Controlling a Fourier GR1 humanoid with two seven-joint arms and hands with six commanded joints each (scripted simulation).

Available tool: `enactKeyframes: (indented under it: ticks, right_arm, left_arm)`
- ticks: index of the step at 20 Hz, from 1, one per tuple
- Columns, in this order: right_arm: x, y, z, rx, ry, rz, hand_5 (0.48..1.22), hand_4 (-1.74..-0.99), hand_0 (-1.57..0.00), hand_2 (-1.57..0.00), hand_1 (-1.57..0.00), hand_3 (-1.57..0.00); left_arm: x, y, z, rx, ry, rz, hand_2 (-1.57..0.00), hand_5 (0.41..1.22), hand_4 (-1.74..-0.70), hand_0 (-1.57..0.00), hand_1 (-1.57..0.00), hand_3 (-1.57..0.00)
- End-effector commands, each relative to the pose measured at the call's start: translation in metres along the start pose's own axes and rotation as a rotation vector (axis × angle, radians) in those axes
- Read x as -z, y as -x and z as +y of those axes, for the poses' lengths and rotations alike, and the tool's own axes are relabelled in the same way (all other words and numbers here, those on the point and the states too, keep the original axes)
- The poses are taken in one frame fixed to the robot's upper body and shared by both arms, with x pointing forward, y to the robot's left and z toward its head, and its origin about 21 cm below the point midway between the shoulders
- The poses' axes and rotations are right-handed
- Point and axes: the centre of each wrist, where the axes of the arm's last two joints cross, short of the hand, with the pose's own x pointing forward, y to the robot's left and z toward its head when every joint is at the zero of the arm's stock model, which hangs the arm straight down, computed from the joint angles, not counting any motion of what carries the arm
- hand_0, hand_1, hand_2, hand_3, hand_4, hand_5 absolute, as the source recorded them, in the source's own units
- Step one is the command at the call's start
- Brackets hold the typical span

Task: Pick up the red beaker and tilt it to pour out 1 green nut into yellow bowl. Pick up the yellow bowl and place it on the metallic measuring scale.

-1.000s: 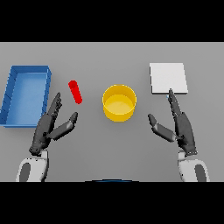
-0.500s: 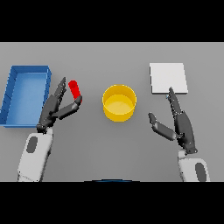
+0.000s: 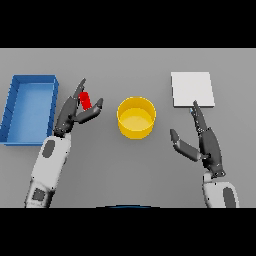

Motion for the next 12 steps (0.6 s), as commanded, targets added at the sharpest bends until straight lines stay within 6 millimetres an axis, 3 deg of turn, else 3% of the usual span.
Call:
enactKeyframes:
  ticks: [1, 8, 10, 12]
  right_arm:
    - [-0.002, 0.001, -0.002, -0.005, 0.0, -0.001, 0.639, -1.24, 0.0, 0.0, 0.0, 0.0]
    - [-0.001, 0.001, -0.008, -0.004, 0.007, 0.002, 0.644, -1.244, 0.0, 0.0, 0.0, 0.0]
    - [-0.002, 0.002, -0.005, -0.002, 0.011, -0.001, 0.645, -1.24, 0.0, 0.0, 0.0, 0.0]
    - [-0.002, 0.002, -0.006, -0.008, 0.014, 0.007, 0.648, -1.237, 0.0, 0.0, 0.0, 0.0]
  left_arm:
    - [0.003, 0.002, 0.001, 0.002, -0.01, -0.001, 0.0, 0.673, -1.21, 0.0, 0.0, 0.0]
    - [0.019, 0.011, -0.005, -0.114, -0.036, -0.049, -0.05, 0.738, -1.33, 0.0, -0.01, -0.04]
    - [0.02, 0.018, -0.013, -0.133, -0.051, -0.053, -0.29, 0.787, -1.4, -0.21, -0.23, -0.25]
    - [0.023, 0.014, -0.017, -0.117, -0.1, -0.056, -0.66, 0.943, -1.47, -0.55, -0.59, -0.73]
